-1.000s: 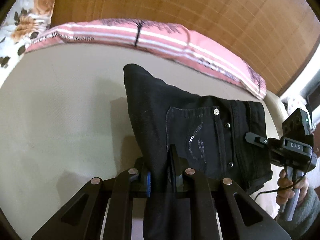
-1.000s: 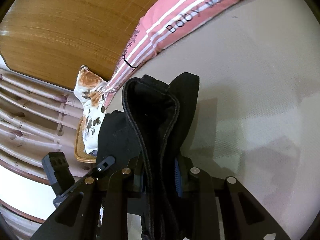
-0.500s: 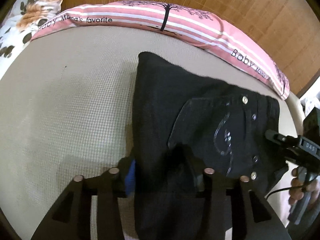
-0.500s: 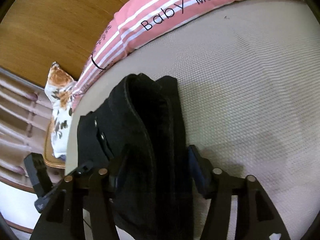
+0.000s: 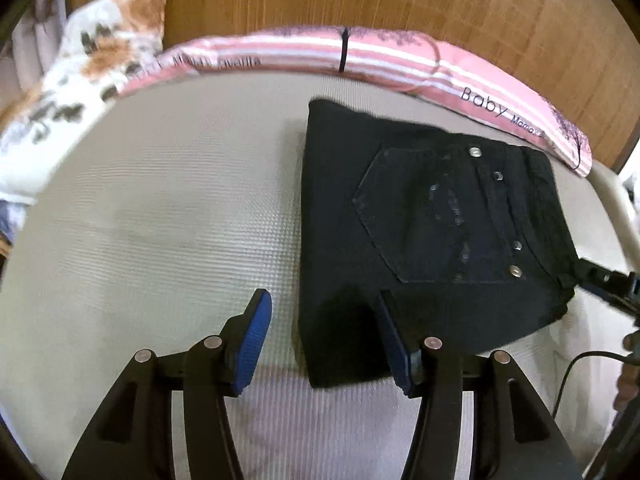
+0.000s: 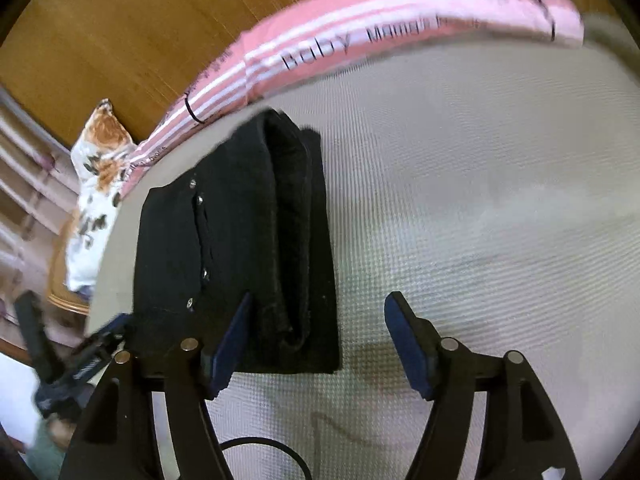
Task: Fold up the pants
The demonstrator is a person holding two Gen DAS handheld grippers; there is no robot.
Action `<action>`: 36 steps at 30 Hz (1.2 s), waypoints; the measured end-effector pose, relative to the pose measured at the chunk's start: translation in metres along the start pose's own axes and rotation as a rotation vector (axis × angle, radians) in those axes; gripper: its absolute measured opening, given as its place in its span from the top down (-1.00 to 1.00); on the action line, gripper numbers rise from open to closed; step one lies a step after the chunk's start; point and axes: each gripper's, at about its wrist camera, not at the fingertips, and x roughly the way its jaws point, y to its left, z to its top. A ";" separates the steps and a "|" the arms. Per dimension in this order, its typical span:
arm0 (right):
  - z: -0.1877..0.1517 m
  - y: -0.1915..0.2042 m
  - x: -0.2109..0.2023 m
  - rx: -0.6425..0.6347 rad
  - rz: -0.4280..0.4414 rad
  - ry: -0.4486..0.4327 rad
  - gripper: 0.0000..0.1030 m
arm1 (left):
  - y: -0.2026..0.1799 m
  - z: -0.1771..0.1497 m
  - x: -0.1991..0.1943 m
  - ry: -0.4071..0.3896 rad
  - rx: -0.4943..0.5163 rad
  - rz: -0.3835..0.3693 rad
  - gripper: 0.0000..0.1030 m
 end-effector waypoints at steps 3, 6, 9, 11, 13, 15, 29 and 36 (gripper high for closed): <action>-0.008 0.019 -0.018 -0.063 -0.048 -0.040 -0.28 | -0.011 -0.007 -0.024 -0.042 0.027 0.052 -0.12; -0.020 0.035 -0.037 -0.102 -0.099 -0.078 -0.36 | -0.017 -0.015 -0.046 -0.073 0.025 0.085 -0.20; -0.032 0.048 -0.056 -0.132 -0.143 -0.128 -0.52 | -0.023 -0.026 -0.067 -0.099 0.016 0.093 -0.37; -0.041 0.058 -0.069 -0.157 -0.167 -0.171 -0.65 | -0.029 -0.033 -0.080 -0.115 0.020 0.095 -0.46; -0.049 0.069 -0.078 -0.187 -0.192 -0.211 -0.73 | -0.033 -0.042 -0.093 -0.132 0.028 0.099 -0.55; -0.057 0.077 -0.087 -0.210 -0.198 -0.246 -0.79 | -0.036 -0.049 -0.103 -0.148 0.027 0.101 -0.58; -0.098 0.095 -0.102 -0.241 -0.195 -0.272 -0.91 | -0.046 -0.085 -0.136 -0.206 0.004 0.167 -0.59; -0.104 0.100 -0.096 -0.290 -0.216 -0.264 -0.91 | -0.043 -0.090 -0.132 -0.191 -0.016 0.192 -0.59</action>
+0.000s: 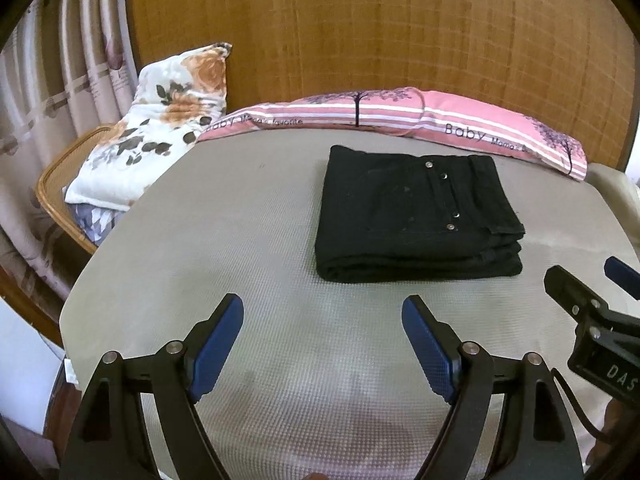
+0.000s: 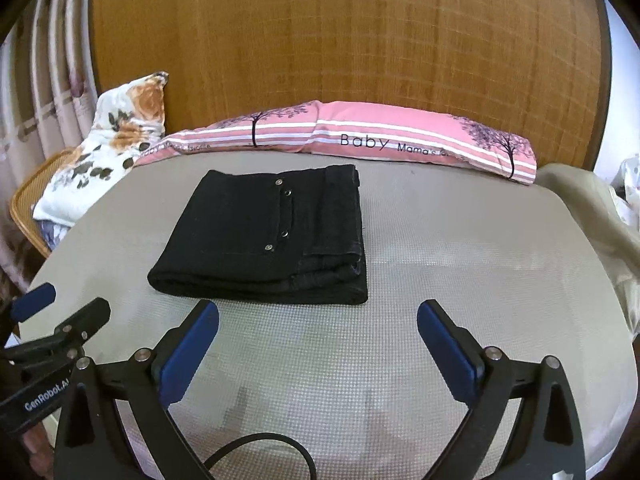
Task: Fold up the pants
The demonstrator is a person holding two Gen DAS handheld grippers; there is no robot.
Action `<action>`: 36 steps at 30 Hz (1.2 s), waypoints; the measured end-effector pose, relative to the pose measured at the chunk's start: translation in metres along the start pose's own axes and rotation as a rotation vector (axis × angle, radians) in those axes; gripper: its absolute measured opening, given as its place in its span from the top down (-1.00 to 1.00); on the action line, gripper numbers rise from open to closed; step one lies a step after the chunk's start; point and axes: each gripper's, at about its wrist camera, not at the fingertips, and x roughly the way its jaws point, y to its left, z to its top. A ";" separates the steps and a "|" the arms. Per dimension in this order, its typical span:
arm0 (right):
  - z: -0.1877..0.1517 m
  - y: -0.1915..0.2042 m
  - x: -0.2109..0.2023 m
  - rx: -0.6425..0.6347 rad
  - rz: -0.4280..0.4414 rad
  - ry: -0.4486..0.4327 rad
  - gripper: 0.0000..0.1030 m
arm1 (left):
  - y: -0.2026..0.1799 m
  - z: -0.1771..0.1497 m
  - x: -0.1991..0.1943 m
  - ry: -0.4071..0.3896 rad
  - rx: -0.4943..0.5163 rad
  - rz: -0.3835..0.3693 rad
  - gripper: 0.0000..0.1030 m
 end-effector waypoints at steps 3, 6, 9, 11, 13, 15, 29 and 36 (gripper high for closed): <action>-0.004 -0.001 0.004 0.001 0.009 0.017 -0.91 | -0.002 -0.002 0.002 0.005 0.004 0.012 -0.59; -0.005 -0.002 0.005 0.013 0.015 0.027 -0.91 | -0.003 -0.002 0.002 0.003 0.008 0.017 -0.59; -0.005 -0.001 0.007 0.008 0.018 0.032 -0.91 | -0.004 -0.002 0.002 0.002 0.009 0.028 -0.59; -0.007 0.001 0.008 0.006 0.022 0.037 -0.91 | -0.003 -0.003 0.002 0.004 0.009 0.030 -0.59; -0.008 0.001 0.008 0.006 0.025 0.042 -0.91 | -0.003 -0.004 0.002 0.007 0.007 0.033 -0.59; -0.008 0.002 0.009 0.006 0.030 0.046 -0.91 | -0.003 -0.005 0.002 0.008 0.008 0.033 -0.59; -0.012 0.004 0.012 0.000 0.024 0.067 -0.91 | -0.004 -0.006 0.006 0.005 0.022 0.035 -0.59; -0.011 0.002 0.012 0.005 0.029 0.072 -0.91 | -0.005 -0.008 0.010 0.008 0.023 0.050 -0.59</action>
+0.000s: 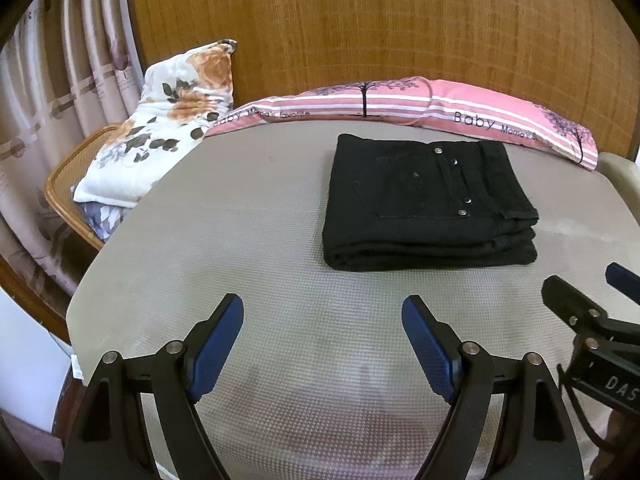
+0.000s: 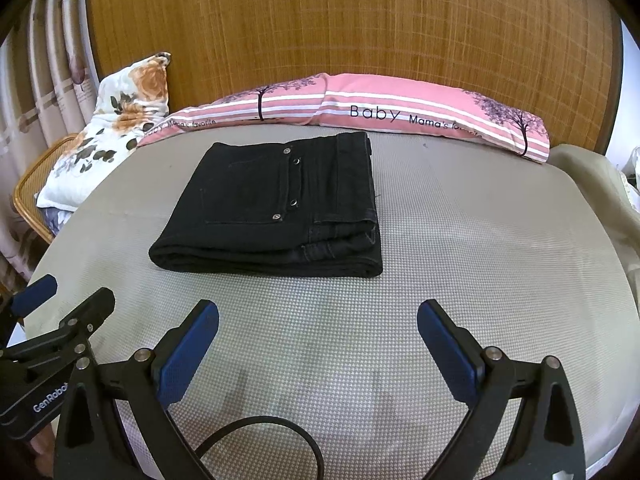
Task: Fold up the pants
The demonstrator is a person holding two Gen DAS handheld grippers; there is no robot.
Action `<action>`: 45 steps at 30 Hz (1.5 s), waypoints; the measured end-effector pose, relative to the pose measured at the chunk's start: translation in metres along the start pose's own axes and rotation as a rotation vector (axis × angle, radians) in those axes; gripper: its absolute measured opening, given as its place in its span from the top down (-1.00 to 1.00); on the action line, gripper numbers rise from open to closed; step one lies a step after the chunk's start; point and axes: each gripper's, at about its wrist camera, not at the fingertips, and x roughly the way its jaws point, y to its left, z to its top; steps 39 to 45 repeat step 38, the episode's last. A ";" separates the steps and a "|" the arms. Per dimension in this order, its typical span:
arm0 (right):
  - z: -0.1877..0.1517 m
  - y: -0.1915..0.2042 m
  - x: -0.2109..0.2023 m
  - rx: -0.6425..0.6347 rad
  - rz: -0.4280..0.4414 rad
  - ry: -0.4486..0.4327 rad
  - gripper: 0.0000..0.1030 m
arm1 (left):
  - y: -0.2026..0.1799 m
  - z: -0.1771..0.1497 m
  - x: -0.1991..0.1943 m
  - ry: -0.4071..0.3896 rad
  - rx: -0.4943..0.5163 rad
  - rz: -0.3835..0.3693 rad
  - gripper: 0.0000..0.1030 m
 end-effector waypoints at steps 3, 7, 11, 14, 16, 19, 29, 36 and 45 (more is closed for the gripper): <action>0.000 0.000 0.000 0.001 0.001 -0.001 -0.91 | 0.001 -0.002 0.004 0.013 -0.003 0.002 -0.59; -0.001 0.000 0.002 -0.003 0.001 0.001 -0.91 | 0.003 -0.002 0.005 0.016 -0.010 -0.001 -0.59; -0.001 0.001 0.002 0.002 0.002 0.003 -0.91 | 0.004 -0.002 0.005 0.018 -0.011 0.000 -0.59; 0.000 0.000 0.003 0.000 0.004 0.003 -0.91 | 0.004 -0.002 0.005 0.017 -0.012 0.000 -0.59; 0.000 0.000 0.003 0.002 0.008 0.003 -0.91 | 0.005 -0.002 0.004 0.007 -0.016 0.004 -0.58; 0.000 0.000 0.004 0.006 0.009 0.007 -0.91 | 0.006 -0.003 0.003 0.002 -0.021 0.002 -0.59; 0.000 0.001 0.004 0.008 0.011 0.009 -0.91 | 0.006 -0.003 0.002 0.010 -0.021 0.000 -0.58; -0.002 0.001 0.004 0.013 0.015 0.010 -0.91 | 0.004 0.000 -0.001 -0.004 -0.015 -0.037 -0.57; -0.002 0.002 0.004 0.015 0.013 0.009 -0.91 | 0.003 0.000 0.000 0.001 -0.017 -0.043 -0.57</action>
